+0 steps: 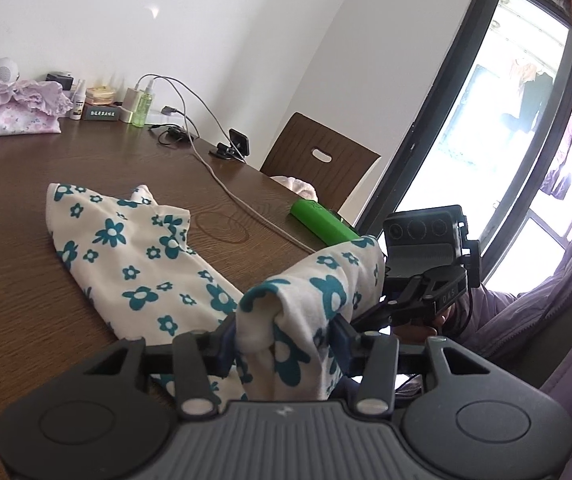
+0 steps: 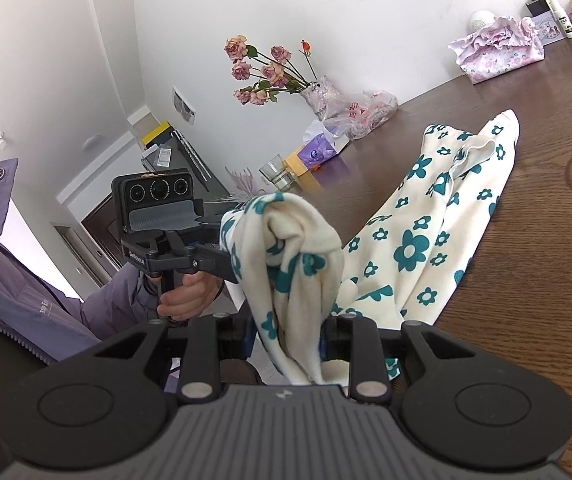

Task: Fold clothes

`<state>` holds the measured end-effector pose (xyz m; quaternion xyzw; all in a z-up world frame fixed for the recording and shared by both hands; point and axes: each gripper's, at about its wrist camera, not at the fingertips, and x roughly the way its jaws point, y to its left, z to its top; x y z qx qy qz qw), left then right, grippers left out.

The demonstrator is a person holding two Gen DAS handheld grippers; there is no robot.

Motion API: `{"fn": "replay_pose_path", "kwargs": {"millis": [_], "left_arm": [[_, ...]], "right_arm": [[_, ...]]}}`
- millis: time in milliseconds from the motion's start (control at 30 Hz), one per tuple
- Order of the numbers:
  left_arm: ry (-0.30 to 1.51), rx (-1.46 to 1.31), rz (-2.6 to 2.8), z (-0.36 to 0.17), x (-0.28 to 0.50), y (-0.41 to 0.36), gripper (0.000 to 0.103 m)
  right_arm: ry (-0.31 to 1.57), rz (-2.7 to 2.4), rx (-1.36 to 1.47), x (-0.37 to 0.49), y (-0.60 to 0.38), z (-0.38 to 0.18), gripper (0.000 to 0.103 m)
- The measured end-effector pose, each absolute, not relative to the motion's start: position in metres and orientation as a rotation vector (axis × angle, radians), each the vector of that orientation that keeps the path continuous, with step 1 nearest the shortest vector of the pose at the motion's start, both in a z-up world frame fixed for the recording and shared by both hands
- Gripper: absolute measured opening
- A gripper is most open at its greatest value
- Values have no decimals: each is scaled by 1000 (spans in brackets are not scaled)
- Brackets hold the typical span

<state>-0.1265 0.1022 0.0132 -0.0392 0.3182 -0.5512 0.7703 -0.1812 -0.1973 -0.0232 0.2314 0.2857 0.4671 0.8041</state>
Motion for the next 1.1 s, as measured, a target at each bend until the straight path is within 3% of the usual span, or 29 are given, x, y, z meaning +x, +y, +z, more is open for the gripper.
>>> {"fn": "replay_pose_path", "kwargs": {"millis": [233, 633, 1100], "left_arm": [[721, -177, -1094, 2, -115, 106, 54], [814, -270, -944, -9, -92, 104, 55], [804, -286, -879, -8, -91, 101, 53]], "right_arm": [[612, 960, 515, -179, -200, -24, 31], [647, 824, 619, -163, -208, -26, 35], [676, 730, 636, -151, -201, -27, 38]]}}
